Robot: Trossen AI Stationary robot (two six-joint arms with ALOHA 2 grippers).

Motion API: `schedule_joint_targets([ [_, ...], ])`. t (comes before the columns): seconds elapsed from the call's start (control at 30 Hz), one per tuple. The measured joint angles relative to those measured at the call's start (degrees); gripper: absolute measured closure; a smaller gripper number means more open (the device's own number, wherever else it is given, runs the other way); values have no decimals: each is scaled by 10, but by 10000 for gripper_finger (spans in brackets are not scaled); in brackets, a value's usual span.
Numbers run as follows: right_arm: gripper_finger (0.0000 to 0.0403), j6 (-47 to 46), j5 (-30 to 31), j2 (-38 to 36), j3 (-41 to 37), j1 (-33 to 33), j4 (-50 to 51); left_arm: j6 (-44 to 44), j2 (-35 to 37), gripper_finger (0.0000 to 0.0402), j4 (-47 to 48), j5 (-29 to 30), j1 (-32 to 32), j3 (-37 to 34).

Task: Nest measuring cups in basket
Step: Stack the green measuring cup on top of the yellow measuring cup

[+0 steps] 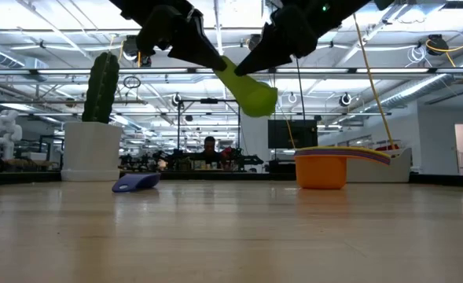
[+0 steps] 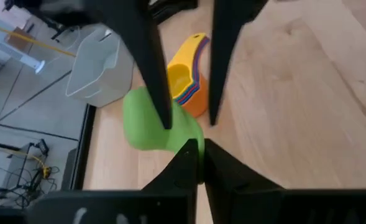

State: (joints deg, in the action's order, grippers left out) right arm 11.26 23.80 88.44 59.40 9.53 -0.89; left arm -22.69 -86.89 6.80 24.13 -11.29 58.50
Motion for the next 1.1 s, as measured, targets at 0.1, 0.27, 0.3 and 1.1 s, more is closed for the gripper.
schedule_joint_targets([
  [0.1,317,12,-2,5,0,-10,0,-10,0,394,-10,-27,9,0],
  [0.27,385,17,-5,6,0,-20,1,-11,0,365,-27,-28,20,0],
  [0.3,393,18,-6,6,-1,-20,0,-11,0,357,-34,-28,21,0],
  [1.1,402,-78,46,-159,-43,-15,-2,109,26,216,-96,59,-13,-10],
])
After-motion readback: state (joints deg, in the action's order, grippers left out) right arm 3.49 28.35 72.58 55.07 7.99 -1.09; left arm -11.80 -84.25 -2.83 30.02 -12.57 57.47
